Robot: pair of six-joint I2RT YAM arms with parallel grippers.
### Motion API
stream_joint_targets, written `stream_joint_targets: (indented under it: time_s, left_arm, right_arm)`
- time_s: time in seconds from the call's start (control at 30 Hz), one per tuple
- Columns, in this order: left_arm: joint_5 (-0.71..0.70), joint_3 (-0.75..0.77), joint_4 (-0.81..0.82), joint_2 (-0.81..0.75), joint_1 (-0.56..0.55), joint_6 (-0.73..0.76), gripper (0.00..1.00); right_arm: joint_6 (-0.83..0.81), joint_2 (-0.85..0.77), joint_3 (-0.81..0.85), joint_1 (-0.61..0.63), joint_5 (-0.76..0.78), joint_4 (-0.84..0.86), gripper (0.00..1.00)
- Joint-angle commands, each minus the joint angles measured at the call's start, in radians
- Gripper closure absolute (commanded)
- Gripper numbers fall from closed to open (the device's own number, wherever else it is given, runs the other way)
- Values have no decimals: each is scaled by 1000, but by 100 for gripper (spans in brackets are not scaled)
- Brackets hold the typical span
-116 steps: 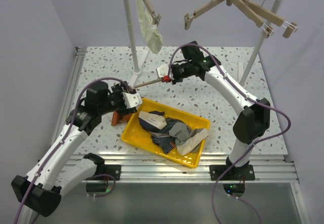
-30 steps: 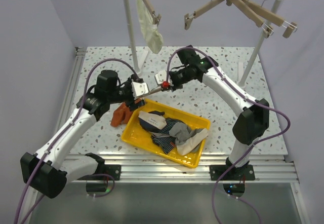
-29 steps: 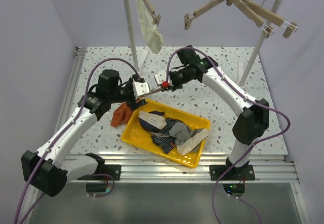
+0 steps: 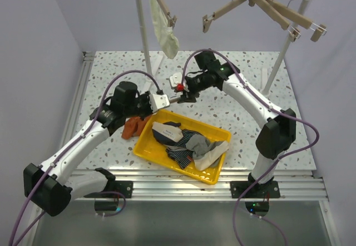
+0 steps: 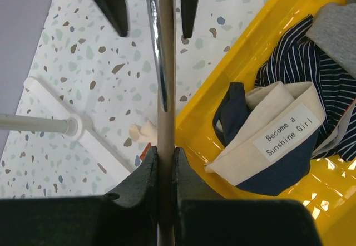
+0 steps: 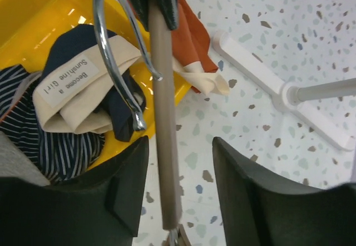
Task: Remove the underwear clipped to the hanger
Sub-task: Place the hanger at the clothesline.
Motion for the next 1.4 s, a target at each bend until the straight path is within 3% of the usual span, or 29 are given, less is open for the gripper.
stream_joint_targets:
  time_s: [0.0,0.1,0.13,0.17,0.37,0.7,0.83,1.07,1.37]
  left_arm:
    - [-23,-48,16,-56,-1,-41,100]
    - [-49,-74,14,-83,0,-69,100]
    - [-60,-77,5,-87,2,-90,100]
    - [-70,-83,1,-90,5,-98,100]
    - [-185,-85,-16,-133,26,-210,100]
    - [-411,32,-182,-167,28,-469,100]
    - [-526,148,-251,-155,29,-668,100]
    - [-661,427,-404,30,34,-911,100]
    - [-650,733,-440,213,32,-1064,100]
  right_arm:
    - [101,-63,-9,-4,-29,80,44]
    - [214,-75,-3,-22,-30,137,20]
    - [246,-78,0,-39,-33,155,6]
    - [316,-84,5,-48,-35,172,1]
    - [502,-130,32,-131,5,243,1]
    - [705,-268,-173,-162,184,238,1]
    - [750,-307,-270,-163,184,260,1]
    - [773,-347,-359,-165,178,267,2]
    - [784,-388,-409,-172,172,274,1]
